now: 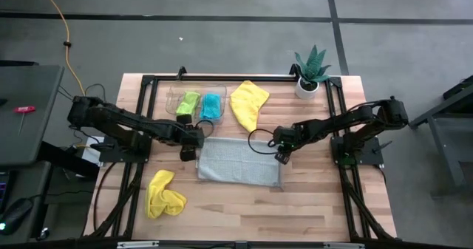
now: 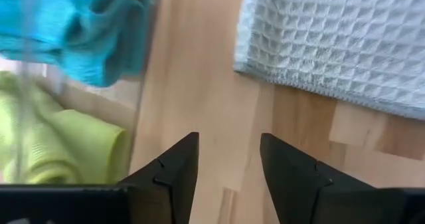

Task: Fold microfiber towels
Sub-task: Fold the gray towel

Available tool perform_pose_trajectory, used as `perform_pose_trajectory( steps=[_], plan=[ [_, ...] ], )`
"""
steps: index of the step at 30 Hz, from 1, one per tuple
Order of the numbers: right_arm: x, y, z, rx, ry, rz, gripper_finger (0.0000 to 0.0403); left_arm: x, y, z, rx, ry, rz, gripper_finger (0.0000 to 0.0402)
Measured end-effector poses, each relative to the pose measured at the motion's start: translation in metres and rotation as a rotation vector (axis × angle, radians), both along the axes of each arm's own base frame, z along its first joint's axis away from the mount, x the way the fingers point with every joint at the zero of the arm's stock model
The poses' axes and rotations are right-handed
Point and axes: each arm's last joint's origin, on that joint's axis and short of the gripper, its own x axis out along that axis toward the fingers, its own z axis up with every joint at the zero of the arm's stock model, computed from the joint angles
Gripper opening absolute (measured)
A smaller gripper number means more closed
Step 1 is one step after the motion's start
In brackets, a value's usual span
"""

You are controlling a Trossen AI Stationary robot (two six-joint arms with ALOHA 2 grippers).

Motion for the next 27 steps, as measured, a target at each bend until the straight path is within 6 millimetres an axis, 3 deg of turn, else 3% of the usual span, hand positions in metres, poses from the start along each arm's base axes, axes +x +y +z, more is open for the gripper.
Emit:
perform_pose_trajectory(
  steps=[8,12,27],
  plan=[
    [-0.011,-0.001,0.022,-0.033,-0.045,-0.005,0.0184,-0.007,0.0,0.036,-0.007,-0.228,-0.019,0.0151],
    [-0.014,-0.001,0.032,-0.033,-0.097,-0.007,0.0183,0.001,0.003,0.043,-0.127,-0.352,-0.071,0.015],
    [-0.016,-0.001,0.041,-0.02,-0.152,-0.034,0.0183,0.016,0.042,-0.003,-0.303,-0.228,-0.03,0.0149]
  ],
)
